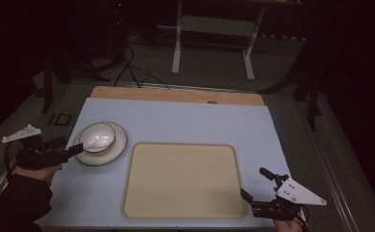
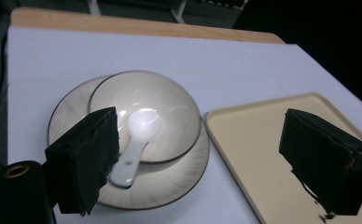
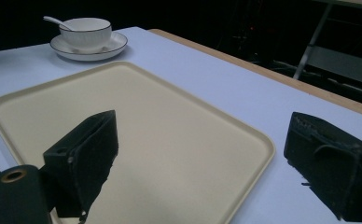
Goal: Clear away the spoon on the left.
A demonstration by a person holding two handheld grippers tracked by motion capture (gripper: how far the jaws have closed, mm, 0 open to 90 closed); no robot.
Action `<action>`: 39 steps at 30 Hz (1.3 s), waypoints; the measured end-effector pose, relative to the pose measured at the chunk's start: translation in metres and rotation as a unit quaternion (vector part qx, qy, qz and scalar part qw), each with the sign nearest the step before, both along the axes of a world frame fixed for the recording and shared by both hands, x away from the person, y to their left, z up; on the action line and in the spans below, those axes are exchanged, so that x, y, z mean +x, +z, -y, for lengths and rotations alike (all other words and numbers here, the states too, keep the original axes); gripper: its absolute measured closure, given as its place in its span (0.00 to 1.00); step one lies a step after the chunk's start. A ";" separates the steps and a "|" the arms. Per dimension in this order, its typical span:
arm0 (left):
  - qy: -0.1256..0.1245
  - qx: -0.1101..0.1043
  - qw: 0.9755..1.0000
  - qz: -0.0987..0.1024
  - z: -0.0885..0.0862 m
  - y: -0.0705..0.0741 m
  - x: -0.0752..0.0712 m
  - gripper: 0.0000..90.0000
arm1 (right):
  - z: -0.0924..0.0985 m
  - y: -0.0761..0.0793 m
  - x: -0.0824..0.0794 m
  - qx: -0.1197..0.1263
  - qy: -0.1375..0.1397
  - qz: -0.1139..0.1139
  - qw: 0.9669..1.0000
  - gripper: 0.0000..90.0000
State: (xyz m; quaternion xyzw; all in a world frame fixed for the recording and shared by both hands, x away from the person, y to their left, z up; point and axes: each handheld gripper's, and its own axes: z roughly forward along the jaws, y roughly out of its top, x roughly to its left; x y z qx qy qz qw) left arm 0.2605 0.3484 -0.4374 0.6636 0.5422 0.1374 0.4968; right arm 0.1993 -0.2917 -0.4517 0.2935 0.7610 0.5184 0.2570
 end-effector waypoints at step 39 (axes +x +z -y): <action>0.083 -0.170 0.964 -0.184 -0.029 -0.064 0.026 0.67 | -0.003 -0.001 -0.001 -0.001 0.024 -0.003 1.000 0.11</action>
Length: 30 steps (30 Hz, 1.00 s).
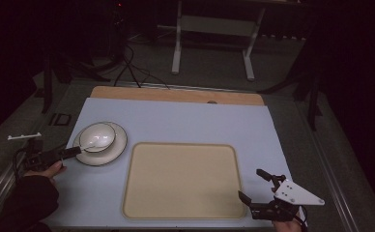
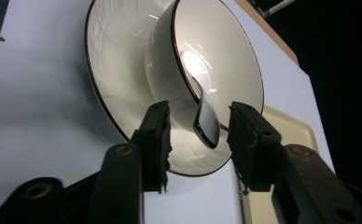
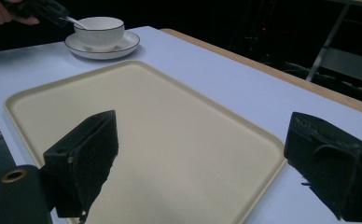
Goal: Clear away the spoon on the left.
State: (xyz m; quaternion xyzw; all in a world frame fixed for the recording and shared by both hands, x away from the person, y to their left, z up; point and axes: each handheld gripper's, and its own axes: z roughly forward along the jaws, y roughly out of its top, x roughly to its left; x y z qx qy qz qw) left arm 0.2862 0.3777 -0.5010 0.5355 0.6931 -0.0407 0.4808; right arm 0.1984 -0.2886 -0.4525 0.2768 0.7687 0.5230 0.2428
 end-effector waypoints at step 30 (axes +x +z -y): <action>-0.113 0.158 0.978 0.070 0.026 0.019 0.006 0.95 | 0.002 -0.001 0.002 0.000 -0.006 -0.004 1.000 0.11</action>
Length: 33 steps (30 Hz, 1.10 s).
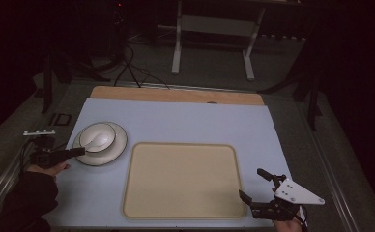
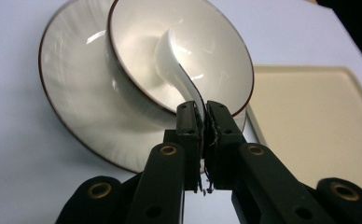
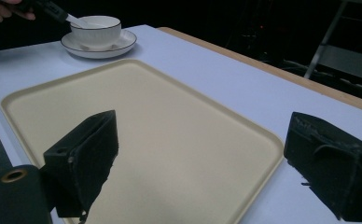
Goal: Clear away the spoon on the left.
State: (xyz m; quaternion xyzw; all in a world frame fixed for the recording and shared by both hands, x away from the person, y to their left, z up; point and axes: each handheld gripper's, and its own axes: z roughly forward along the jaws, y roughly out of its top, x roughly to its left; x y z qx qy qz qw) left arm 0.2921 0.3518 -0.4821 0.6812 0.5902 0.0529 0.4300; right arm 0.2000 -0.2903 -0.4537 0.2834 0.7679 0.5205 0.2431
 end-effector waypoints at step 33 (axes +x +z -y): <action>-0.011 0.039 0.998 0.048 0.009 0.037 -0.017 0.95 | 0.001 0.000 0.001 0.003 -0.002 -0.003 1.000 0.11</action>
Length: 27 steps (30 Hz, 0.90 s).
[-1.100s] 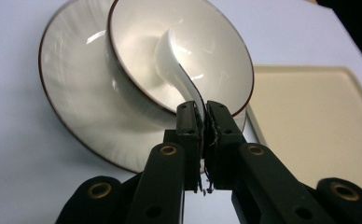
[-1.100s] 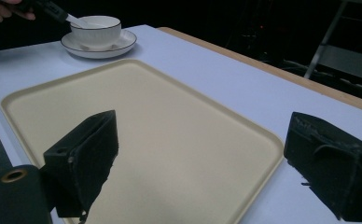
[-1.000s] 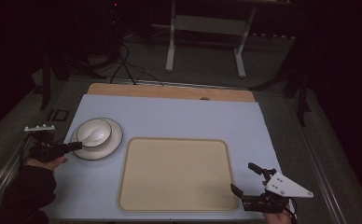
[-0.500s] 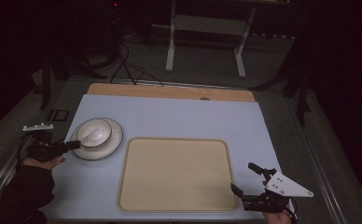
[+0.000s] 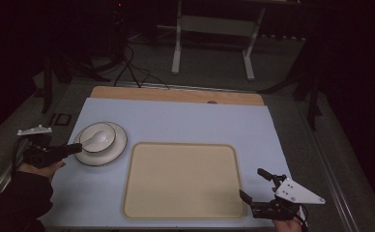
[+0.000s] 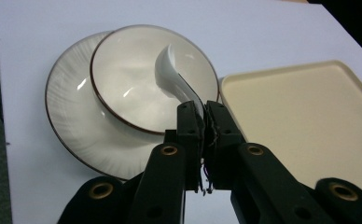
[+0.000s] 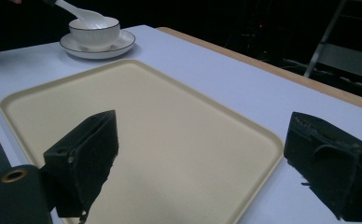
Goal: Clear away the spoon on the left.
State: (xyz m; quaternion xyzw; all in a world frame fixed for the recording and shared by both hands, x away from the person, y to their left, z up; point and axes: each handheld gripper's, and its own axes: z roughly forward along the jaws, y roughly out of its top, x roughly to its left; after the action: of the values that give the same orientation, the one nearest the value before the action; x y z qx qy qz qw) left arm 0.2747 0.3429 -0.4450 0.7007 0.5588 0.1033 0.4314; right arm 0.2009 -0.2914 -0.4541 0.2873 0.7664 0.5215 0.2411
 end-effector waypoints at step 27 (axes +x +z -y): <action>-0.022 0.012 0.999 0.020 0.023 0.046 -0.031 0.95 | 0.001 0.000 0.000 0.001 -0.001 0.000 1.000 0.11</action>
State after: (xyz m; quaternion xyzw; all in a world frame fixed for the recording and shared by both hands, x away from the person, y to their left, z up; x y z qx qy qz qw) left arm 0.2436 0.3199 -0.3991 0.7154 0.5332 0.1148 0.4366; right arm 0.2004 -0.2921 -0.4537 0.2887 0.7653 0.5221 0.2414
